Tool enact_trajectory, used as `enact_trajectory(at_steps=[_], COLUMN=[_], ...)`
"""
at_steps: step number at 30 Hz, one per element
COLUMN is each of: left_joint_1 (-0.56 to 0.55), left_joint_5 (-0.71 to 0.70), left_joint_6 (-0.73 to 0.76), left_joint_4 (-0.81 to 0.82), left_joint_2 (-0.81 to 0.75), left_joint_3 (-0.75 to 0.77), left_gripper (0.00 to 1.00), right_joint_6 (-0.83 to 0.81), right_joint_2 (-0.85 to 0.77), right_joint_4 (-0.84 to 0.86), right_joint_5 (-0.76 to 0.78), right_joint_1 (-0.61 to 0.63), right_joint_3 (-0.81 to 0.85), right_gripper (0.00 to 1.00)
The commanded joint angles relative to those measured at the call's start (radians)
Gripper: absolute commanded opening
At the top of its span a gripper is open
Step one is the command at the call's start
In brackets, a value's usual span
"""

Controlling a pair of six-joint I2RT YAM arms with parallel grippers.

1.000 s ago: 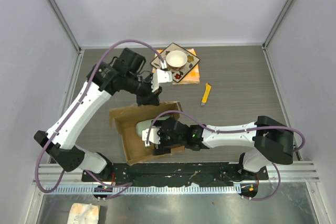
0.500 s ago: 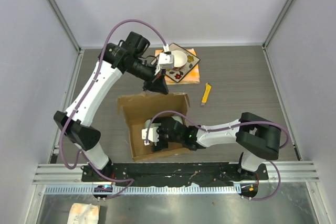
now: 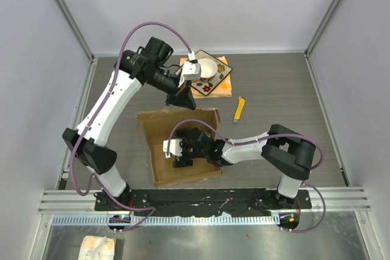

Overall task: Unpack the express box
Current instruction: Pick up the product from the express box, then place the product at the center of the board.

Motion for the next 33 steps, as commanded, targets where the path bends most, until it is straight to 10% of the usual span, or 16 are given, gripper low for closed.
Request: enact_trajectory(at_steps=[1,18,33], left_joint_1=[0.005,0.014,0.025], left_joint_5=[0.035,-0.04,-0.376], left_joint_6=[0.041,0.052,-0.1], left_joint_4=[-0.308,-0.262,0.112], left_joint_2=[-0.066,-0.069,-0.08], left_joint_3=[-0.019,-0.042,-0.137], left_gripper=[0.01,0.01,0.01], right_joint_6=[0.092,0.306,0.427], right_joint_2=[0.077,-0.07,-0.668], right_joint_4=[-0.182,-0.253,-0.54], right_joint_5=[0.006,-0.09,0.357], right_joint_1=[-0.025,-0.026,0.143], right_joint_3=[0.069,0.054,0.088], right_gripper=[0.9,0.25,0.27])
